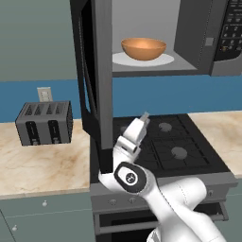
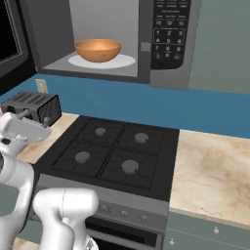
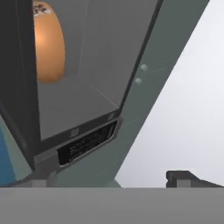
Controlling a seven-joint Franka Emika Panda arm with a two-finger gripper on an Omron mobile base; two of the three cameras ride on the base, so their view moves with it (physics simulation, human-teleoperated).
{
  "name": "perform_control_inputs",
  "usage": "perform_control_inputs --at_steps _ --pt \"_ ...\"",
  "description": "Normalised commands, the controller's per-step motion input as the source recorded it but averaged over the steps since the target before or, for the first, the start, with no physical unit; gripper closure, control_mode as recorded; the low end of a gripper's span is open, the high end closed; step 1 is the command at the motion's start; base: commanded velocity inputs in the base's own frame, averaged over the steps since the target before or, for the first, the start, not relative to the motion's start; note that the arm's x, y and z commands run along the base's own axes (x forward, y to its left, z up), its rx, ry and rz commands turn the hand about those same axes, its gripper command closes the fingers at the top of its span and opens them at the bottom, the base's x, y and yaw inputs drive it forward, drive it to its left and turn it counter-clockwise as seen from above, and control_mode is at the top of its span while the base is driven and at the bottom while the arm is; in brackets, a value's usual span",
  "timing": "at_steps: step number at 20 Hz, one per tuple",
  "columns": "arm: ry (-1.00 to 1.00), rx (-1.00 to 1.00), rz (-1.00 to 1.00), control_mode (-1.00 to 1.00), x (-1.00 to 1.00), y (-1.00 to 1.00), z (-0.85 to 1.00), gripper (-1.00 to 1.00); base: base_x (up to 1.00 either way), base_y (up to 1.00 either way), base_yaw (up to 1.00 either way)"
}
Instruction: Remove the banana from the bowl and place it on the small plate. Then place the bowl with only the steak in the microwave, close the door, and press the start button to microwave the steak.
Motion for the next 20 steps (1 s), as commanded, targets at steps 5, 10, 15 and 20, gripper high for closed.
perform_control_inputs --at_steps 5,10,15,20 --pt "0.0 -0.13 0.0 -1.0 0.0 0.79 -0.11 -1.0 0.0 0.0 0.0" --pt "0.05 -0.14 0.0 -1.0 0.0 0.91 0.0 -1.0 0.0 0.0 0.0" --pt "0.11 -0.16 0.0 -1.0 0.0 0.86 -0.2 -1.0 0.0 0.0 0.0" --pt "0.09 -0.12 0.0 -1.0 0.0 0.74 -0.32 -1.0 0.0 0.0 0.0"
